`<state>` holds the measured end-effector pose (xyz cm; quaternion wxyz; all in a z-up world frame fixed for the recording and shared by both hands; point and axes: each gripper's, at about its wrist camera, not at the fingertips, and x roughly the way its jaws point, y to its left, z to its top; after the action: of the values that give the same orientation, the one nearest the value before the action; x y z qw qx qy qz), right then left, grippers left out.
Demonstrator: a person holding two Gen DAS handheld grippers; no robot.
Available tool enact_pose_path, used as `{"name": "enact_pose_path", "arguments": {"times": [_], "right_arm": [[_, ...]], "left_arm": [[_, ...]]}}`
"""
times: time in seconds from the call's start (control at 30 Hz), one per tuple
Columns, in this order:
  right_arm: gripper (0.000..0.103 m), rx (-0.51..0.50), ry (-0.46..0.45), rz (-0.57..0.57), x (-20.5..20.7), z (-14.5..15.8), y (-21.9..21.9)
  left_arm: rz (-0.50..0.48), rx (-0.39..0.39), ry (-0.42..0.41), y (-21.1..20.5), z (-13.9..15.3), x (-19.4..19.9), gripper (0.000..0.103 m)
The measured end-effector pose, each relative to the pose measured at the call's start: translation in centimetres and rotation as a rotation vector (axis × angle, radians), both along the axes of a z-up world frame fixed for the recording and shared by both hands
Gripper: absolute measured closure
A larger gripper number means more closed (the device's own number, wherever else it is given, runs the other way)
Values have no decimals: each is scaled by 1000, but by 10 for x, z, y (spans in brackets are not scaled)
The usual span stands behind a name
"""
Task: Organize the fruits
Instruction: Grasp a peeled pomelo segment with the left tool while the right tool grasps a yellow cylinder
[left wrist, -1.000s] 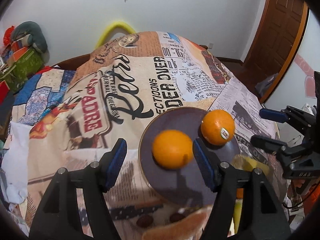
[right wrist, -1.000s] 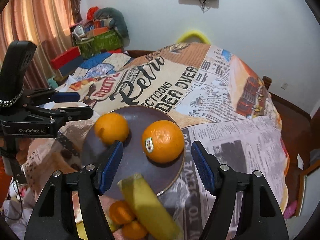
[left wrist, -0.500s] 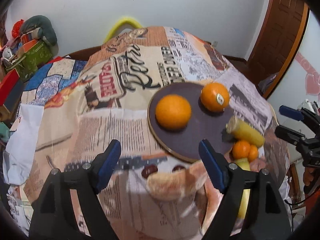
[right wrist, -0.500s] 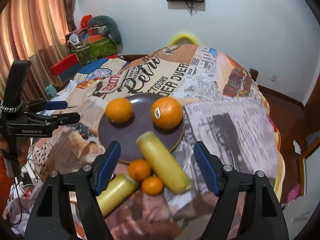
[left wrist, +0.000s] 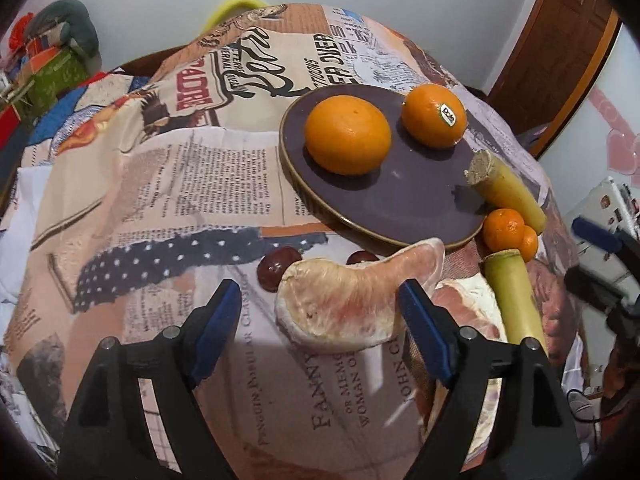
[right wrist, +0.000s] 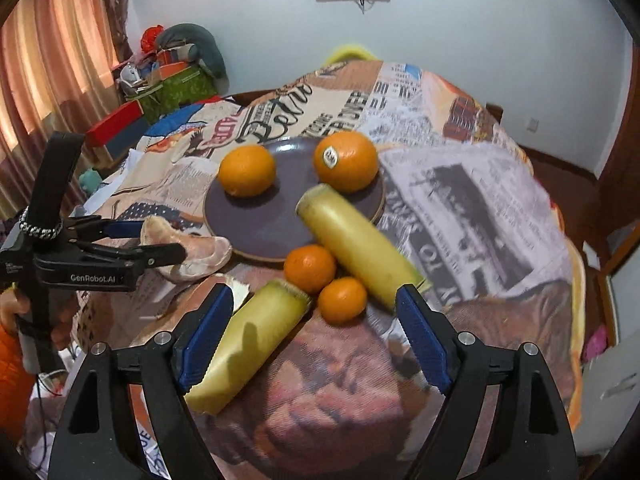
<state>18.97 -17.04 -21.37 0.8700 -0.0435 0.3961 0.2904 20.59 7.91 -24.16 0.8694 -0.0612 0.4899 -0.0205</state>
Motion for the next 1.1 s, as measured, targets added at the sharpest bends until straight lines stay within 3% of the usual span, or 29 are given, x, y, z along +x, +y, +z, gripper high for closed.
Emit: {"name": "enact_pose_path", "arguments": {"times": [0.13, 0.23, 0.3, 0.47, 0.67, 0.83, 1.1], "right_arm": [[22, -15, 22, -13, -4, -7, 3], [22, -23, 30, -8, -9, -9, 7], [21, -21, 37, 0, -13, -8, 8], [20, -18, 52, 20, -22, -11, 15], [19, -33, 85, 62, -32, -20, 29], [20, -52, 98, 85, -38, -27, 37], [21, -38, 90, 69, -44, -24, 20]], "left_arm": [[-21, -24, -17, -3, -1, 0, 23], [-48, -33, -37, -9, 1, -5, 37], [-49, -15, -51, -12, 4, -9, 39], [-54, 51, -57, -18, 7, -25, 58], [-51, 6, -70, -14, 13, -47, 77], [-76, 20, -74, -24, 16, -61, 83], [-56, 25, -76, -20, 22, -86, 83]]}}
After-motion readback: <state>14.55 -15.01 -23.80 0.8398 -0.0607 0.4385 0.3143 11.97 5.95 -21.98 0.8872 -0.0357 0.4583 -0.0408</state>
